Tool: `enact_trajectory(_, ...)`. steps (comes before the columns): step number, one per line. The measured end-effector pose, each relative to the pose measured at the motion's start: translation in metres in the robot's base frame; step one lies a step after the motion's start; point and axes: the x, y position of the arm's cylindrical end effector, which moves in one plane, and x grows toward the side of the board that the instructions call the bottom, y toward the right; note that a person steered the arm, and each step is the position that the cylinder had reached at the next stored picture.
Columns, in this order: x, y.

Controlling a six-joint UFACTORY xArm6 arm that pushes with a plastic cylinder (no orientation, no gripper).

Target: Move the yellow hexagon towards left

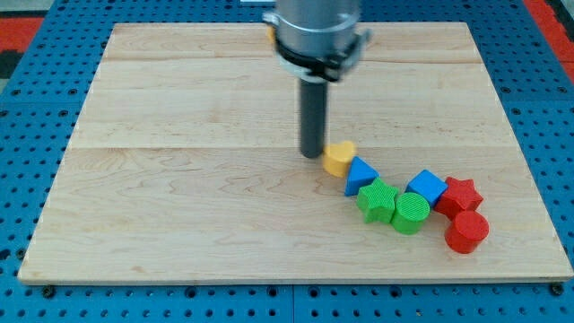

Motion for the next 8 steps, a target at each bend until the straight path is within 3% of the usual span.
enact_trajectory(1,0.009,0.046)
enact_trajectory(2,-0.006,0.025)
enact_trajectory(4,-0.105,-0.001)
enact_trajectory(6,-0.245,0.056)
enact_trajectory(7,-0.274,0.037)
enact_trajectory(8,-0.275,0.025)
